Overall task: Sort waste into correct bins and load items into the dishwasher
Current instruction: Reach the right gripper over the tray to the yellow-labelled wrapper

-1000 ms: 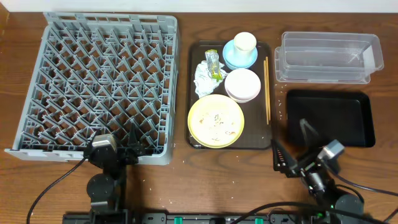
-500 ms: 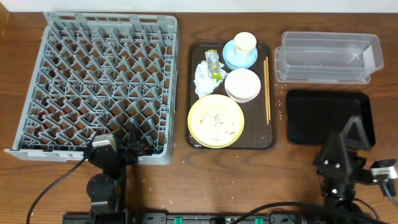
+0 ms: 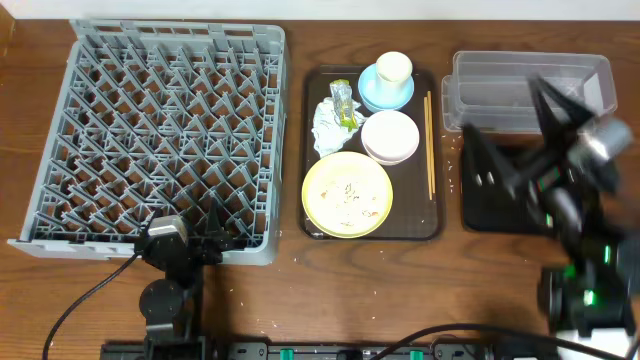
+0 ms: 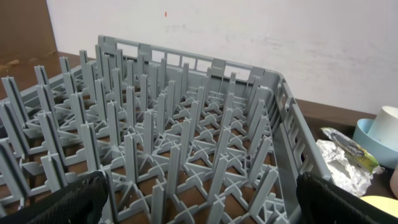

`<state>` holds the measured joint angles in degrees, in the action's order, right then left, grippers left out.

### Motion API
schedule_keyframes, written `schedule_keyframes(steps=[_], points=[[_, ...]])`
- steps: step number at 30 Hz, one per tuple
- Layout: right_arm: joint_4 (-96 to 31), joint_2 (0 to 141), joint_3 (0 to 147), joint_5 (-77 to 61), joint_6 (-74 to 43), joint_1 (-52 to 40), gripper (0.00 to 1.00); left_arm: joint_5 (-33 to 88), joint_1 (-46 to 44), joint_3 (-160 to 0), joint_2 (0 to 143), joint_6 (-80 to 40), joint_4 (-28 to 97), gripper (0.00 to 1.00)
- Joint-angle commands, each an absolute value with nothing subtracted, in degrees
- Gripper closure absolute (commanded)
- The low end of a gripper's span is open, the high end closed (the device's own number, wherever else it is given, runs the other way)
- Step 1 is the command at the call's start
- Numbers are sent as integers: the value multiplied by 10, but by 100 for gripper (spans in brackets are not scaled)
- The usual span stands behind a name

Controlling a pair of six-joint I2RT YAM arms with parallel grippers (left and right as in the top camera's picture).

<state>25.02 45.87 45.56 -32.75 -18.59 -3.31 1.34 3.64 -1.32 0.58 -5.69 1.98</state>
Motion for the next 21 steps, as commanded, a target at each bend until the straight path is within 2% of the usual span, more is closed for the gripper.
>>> schedule_keyframes(steps=[1,7,10,17,21], points=[[216,552,551,-445,-150,-34,1,8,34,-2,2,-50,41,2],[21,717,726,-490,-140,-96,1,8,34,-2,2,-50,41,2],[-96,787,818,-493,-74,-136,1,8,34,-2,2,-50,41,2],[-317,905,1009,-324,25,-219,1,8,34,-2,2,-50,41,2],[-466,981,1112,-311,29,-234,1,8,34,-2,2,-50,41,2]])
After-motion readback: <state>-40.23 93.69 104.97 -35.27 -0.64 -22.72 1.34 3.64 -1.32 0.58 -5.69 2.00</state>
